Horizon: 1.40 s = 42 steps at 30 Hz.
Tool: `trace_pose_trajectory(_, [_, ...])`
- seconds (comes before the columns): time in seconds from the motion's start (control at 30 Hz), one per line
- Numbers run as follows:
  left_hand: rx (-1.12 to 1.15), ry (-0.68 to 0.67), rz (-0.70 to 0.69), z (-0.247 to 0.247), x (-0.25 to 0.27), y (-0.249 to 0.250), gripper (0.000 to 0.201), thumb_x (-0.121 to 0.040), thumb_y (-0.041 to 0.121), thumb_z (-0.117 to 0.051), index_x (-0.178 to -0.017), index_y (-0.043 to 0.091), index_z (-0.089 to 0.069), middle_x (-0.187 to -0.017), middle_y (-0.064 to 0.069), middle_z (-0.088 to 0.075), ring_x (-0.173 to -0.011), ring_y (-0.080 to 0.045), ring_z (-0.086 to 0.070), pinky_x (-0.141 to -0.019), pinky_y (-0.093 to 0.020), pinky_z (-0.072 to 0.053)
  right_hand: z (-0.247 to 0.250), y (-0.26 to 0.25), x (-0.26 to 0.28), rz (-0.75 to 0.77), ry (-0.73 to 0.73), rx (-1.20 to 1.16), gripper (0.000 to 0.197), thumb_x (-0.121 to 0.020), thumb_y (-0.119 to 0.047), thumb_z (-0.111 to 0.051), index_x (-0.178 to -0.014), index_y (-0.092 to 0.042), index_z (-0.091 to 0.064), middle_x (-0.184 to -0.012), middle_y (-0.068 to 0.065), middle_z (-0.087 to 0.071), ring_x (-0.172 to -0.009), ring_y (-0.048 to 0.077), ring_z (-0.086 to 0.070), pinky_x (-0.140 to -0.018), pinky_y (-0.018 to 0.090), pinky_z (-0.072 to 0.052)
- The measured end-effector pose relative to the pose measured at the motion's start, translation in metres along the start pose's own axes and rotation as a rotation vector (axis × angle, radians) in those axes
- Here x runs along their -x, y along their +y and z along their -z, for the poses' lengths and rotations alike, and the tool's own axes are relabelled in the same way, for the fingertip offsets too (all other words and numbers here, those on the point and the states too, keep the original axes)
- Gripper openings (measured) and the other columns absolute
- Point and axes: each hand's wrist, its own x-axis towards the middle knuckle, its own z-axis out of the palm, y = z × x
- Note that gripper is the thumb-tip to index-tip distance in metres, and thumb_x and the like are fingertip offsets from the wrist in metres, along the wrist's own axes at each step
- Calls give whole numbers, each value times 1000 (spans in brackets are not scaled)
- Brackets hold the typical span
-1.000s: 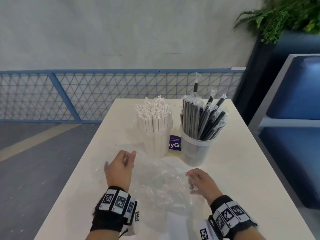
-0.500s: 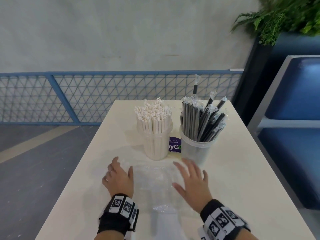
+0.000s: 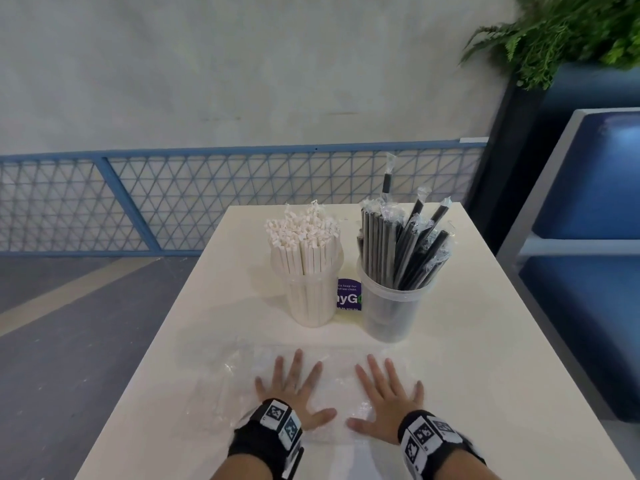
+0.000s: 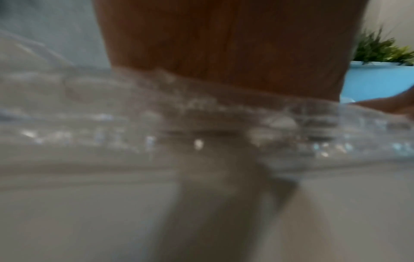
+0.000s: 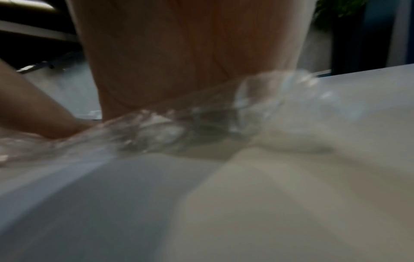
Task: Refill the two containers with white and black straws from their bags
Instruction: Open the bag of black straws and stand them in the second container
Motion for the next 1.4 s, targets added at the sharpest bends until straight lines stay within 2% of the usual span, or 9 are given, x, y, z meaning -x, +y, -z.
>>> trace_pose_trajectory(0.1, [-27, -18, 1, 3, 2, -3, 94, -76, 80, -33, -140, 43, 23, -146, 2, 42, -139, -35, 30, -108, -66, 8, 6, 14, 3, -34, -44, -14, 119, -42, -94, -10, -140, -37, 25, -134, -13, 46, -139, 16, 30, -103, 72, 4])
trace_pose_trajectory(0.23, [24, 74, -23, 44, 18, 16, 90, -81, 62, -52, -149, 27, -4, -159, -8, 0, -146, -29, -6, -117, -54, 1, 23, 18, 17, 2, -19, -111, 104, -69, -78, -46, -148, -32, 3, -157, -8, 16, -146, 16, 8, -109, 64, 2])
trace_pose_trajectory(0.37, [594, 505, -342, 111, 41, 50, 81, -77, 43, -70, -142, 20, -29, -146, 7, -38, -132, -9, -38, -108, -19, -30, 64, 25, 39, 19, 691, -774, 45, -70, -45, -74, -104, -30, -48, -111, -11, -53, -105, 14, -60, -96, 43, -43])
trace_pose_trajectory(0.47, [761, 565, -485, 160, 52, 75, 95, -67, 34, -81, -143, 19, -25, -129, 20, -33, -119, 4, -32, -97, -7, -26, 105, 45, 46, -9, 1072, -934, 61, -66, -25, -82, -114, -12, -47, -112, 3, -45, -100, 22, -58, -77, 25, -45])
trace_pose_trajectory(0.6, [762, 483, -499, 204, 25, 91, 112, -60, 29, -87, -142, 12, -13, -135, 6, -37, -127, -8, -36, -102, -18, -27, 163, 66, 45, 78, 858, -919, 99, -65, -35, -81, -143, -15, -24, -142, 3, -32, -131, 17, -36, -107, 33, -33])
trace_pose_trajectory(0.83, [905, 421, -612, 214, -4, 111, 119, -53, 16, -89, -140, 13, -8, -127, 5, -42, -122, -12, -46, -94, -15, -37, 197, 61, 23, 232, 755, -865, 116, -55, -31, -88, -145, -24, -16, -132, -6, -50, -120, 12, -49, -102, 26, -37])
trace_pose_trajectory(1.1, [1171, 623, -719, 209, -15, 118, 94, -45, 16, -88, -123, 31, -38, -116, 5, -61, -105, -2, -61, -88, -22, -51, 203, 43, 29, 485, 987, -967, 78, -66, -28, -81, -129, -25, -35, -125, 0, -53, -117, 10, -53, -102, 37, -45])
trace_pose_trajectory(1.27, [1240, 594, -776, 214, 7, 115, 121, -47, 26, -85, -143, 30, -11, -139, 6, -40, -126, -3, -47, -103, -30, -42, 214, 40, 43, 527, 1090, -802, 92, -65, -33, -81, -138, -34, -25, -132, -10, -36, -120, -19, -31, -97, -2, -26])
trace_pose_trajectory(1.4, [834, 959, -824, 238, 36, 116, 112, -69, 20, -78, -138, 50, 5, -156, 8, -10, -143, -5, -13, -109, -16, -22, 217, 35, 46, 558, 1242, -651, 62, -84, -47, -52, -139, -33, -27, -140, -8, -35, -132, -2, -29, -109, 10, -21])
